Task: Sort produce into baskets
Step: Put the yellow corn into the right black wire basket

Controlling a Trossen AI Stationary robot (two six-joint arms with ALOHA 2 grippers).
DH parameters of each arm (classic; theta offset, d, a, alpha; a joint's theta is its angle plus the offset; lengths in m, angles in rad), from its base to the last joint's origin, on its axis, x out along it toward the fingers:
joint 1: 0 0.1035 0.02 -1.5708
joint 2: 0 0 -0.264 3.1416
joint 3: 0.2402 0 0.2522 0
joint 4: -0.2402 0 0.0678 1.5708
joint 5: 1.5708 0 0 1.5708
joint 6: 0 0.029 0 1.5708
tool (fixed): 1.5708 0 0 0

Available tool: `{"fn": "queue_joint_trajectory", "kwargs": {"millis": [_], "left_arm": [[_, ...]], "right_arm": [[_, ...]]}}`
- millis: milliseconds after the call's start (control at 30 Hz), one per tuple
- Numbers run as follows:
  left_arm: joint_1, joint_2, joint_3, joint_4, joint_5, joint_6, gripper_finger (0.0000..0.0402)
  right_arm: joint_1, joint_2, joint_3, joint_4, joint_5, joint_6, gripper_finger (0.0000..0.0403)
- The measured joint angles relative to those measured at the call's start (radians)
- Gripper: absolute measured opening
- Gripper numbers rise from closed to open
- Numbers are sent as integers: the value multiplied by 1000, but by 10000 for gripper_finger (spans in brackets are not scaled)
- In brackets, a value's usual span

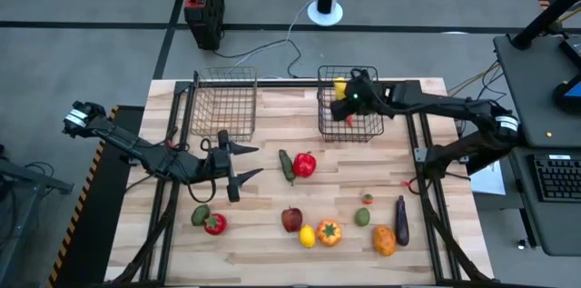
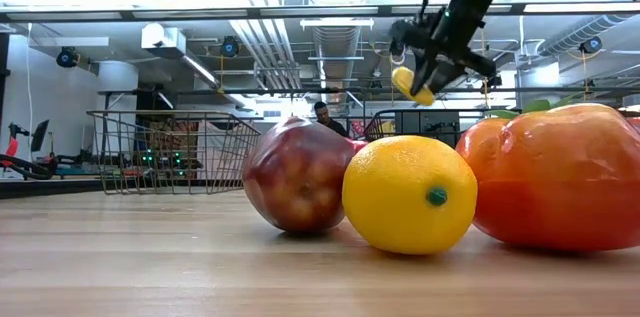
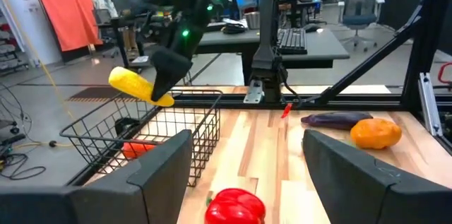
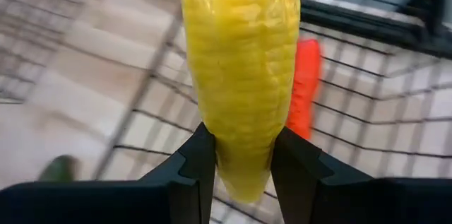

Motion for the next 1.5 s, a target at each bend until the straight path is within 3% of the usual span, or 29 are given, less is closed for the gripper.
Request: {"fn": "queue_joint_trajectory", "kwargs": {"millis": [233, 433, 700, 1500], "left_arm": [[6, 0, 0, 0, 0, 19, 253], [6, 0, 0, -1, -1, 19, 253], [7, 0, 0, -15, -1, 27, 253], [7, 0, 0, -34, -1, -9, 253]], "right_arm": [[-97, 129, 146, -292, 12, -2, 102], [-148, 277, 247, -426, 10, -36, 102], [-185, 382, 292, -443, -24, -82, 102], [-231, 401, 290, -411, -20, -91, 103]]}}
